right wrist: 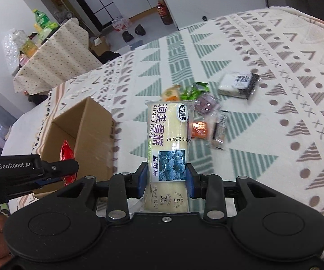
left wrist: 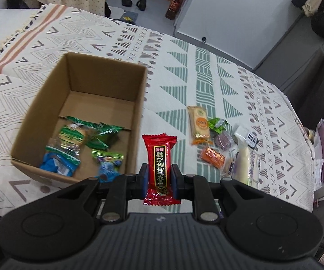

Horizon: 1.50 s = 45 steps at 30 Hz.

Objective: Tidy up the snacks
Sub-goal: 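Carry the red snack bar and blueberry cake pack over the cardboard box, then open both grippers to drop the two snacks into the box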

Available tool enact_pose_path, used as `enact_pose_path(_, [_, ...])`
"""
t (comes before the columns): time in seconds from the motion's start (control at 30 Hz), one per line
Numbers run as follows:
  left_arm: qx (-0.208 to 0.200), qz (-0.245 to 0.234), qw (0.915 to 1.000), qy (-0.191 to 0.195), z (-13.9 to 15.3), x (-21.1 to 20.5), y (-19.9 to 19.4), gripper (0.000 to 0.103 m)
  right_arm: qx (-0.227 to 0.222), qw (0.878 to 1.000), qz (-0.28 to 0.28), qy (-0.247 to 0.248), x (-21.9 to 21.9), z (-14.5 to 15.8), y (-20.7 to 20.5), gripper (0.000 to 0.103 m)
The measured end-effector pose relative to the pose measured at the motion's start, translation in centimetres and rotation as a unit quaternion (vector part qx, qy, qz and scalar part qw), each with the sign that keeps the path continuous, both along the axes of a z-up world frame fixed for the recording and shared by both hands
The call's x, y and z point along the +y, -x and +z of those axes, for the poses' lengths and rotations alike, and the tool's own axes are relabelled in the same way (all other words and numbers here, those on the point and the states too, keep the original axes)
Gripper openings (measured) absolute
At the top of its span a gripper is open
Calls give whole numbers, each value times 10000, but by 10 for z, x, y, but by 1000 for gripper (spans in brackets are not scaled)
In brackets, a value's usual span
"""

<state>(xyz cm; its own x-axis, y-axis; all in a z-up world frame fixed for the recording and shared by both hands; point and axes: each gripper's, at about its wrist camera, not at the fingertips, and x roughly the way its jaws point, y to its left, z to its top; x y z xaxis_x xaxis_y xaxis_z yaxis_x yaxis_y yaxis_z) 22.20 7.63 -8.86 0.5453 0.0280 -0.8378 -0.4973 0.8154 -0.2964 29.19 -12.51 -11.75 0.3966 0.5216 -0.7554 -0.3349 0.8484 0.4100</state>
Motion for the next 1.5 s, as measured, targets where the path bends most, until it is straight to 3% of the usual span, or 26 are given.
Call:
enact_pose_path(0.43, [-108, 417, 9991, 31, 9, 51, 12, 19, -173, 9993, 323, -82, 49, 18, -4, 34])
enact_pose_path(1.2, [-182, 860, 9960, 124, 20, 122, -4, 19, -375, 9960, 801, -96, 135, 48, -20, 34])
enact_pose_path(1.5, [38, 1077, 9936, 341, 10, 143, 7, 31, -342, 9939, 1042, -131, 161, 48, -14, 38])
